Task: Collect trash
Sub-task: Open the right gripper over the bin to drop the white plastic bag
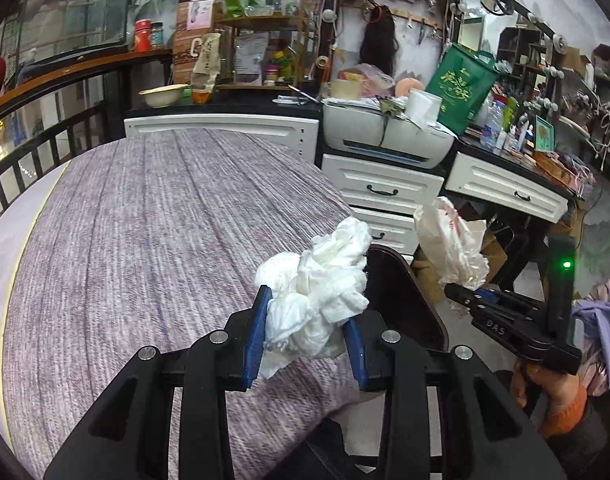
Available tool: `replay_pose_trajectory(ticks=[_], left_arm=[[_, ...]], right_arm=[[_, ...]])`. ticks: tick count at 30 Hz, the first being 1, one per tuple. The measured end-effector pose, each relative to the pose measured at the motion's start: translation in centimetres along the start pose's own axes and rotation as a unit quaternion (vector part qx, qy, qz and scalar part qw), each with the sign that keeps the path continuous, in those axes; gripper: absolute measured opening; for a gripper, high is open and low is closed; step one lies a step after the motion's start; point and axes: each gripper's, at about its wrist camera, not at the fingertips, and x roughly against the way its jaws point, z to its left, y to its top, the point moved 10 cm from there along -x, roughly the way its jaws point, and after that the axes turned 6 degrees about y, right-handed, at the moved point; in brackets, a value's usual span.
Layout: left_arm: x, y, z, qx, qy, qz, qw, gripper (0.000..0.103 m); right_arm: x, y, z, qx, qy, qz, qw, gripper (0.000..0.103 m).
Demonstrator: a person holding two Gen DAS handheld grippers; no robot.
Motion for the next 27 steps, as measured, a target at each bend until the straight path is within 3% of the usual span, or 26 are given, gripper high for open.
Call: replay_pose_trajectory(ticks=[13, 16, 18, 19, 27], left_arm=[[-1.2, -1.7, -5.0, -0.050, -0.029, 0.018, 0.9982, 0.035], [-1.9, -2.1, -5.7, -0.058, -0.037, 0.027, 0.9973, 0.035], [-2.3, -2.5, -6.2, -0.062, -0.041, 0.034, 0.9966, 0.035], [-2.6, -2.7, -6.4, -0.065, -0.044, 0.038, 0.9962, 0.035], [-5.1, -4.3, -9.5, -0.118, -0.055, 0.065, 0.9894, 0.035]], right_arm=[[-8.7, -5.4, -5.3, -0.033, -0.046, 0.086, 0.995, 0.021], [-10.1, -6.2, -6.0, -0.033, -0.061, 0.101, 0.992, 0.030], [-10.3, -6.7, -6.4, -0.034, -0.073, 0.104, 0.991, 0.054], [-10.3, -6.8, -6.7, -0.035, -0.083, 0.102, 0.991, 0.059], [-7.8, -7.5, -7.5, -0.059, -0.085, 0.091, 0.991, 0.065]])
